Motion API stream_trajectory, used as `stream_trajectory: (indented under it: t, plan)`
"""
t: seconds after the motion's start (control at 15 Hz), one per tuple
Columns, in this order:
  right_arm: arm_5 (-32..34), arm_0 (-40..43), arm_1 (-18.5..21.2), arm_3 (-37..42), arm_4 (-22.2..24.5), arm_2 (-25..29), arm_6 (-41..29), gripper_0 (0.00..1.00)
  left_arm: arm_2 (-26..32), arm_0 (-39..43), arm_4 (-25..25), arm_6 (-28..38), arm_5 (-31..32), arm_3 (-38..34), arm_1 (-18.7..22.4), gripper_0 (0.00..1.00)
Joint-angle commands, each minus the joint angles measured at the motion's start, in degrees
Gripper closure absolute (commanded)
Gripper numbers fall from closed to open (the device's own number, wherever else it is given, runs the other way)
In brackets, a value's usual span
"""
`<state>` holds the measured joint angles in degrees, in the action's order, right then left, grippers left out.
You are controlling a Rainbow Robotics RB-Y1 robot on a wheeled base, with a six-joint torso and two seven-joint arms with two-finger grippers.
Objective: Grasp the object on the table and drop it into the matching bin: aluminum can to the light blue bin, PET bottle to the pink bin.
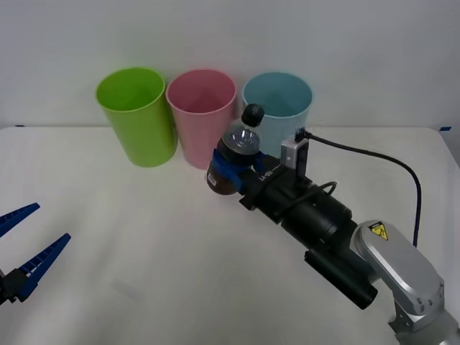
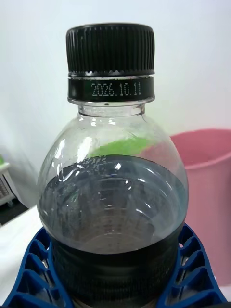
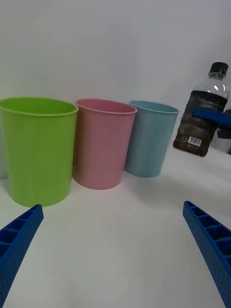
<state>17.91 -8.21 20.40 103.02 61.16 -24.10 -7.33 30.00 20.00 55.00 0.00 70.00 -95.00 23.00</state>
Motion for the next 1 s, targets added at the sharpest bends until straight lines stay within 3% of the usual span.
stream_trajectory:
  t: [0.07, 0.33, 0.53, 1.0]
  plan:
    - [-0.42, -2.16, 1.40, 2.28, 0.01, 1.60, -4.19, 1.00, 0.00, 0.00, 0.00, 0.00, 0.00, 0.00, 0.00, 0.00]
    - [-1.65, -10.24, 3.07, -0.62, -0.52, 5.02, -5.42, 1.00, 0.00, 0.00, 0.00, 0.00, 0.00, 0.00, 0.00, 0.00]
    - [-2.18, -19.21, 2.10, -9.15, -1.04, 5.37, -5.95, 1.00, 0.00, 0.00, 0.00, 0.00, 0.00, 0.00, 0.00, 0.00]
    - [-4.29, -40.21, -7.74, -36.57, -1.04, 5.55, -4.01, 1.00, 0.00, 0.00, 0.00, 0.00, 0.00, 0.00, 0.00, 0.00]
